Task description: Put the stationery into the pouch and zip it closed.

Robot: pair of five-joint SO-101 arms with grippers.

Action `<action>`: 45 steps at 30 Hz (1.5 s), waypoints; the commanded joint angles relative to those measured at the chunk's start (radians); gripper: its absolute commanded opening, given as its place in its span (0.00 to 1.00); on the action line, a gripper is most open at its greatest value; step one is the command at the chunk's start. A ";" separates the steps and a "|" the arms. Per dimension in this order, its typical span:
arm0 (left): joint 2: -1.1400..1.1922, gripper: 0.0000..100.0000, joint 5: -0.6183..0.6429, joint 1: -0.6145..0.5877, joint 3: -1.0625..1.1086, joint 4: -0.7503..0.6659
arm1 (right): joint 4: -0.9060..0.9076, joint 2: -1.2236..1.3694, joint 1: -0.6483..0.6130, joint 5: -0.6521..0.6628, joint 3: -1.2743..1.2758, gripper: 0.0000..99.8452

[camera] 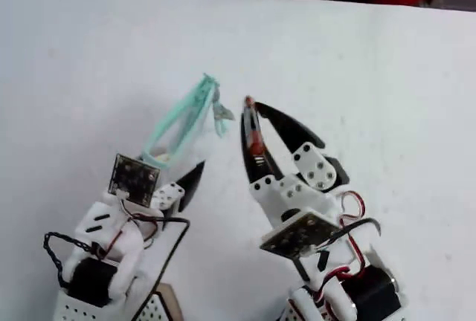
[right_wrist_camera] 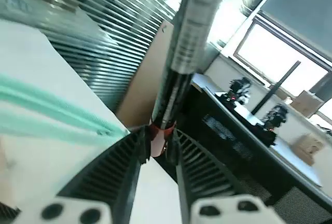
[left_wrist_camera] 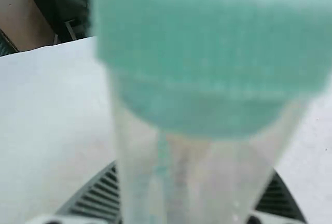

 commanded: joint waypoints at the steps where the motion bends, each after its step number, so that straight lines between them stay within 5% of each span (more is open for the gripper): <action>1: 0.005 0.25 -0.006 0.019 0.005 0.009 | -0.018 0.162 -0.058 -0.150 -0.150 0.02; 12: 0.005 0.25 -0.008 0.013 0.005 0.003 | 0.134 0.602 -0.174 -0.239 -0.400 0.02; 45: 0.005 0.25 0.000 -0.045 0.006 -0.018 | 0.257 0.759 -0.136 -0.324 -0.491 0.10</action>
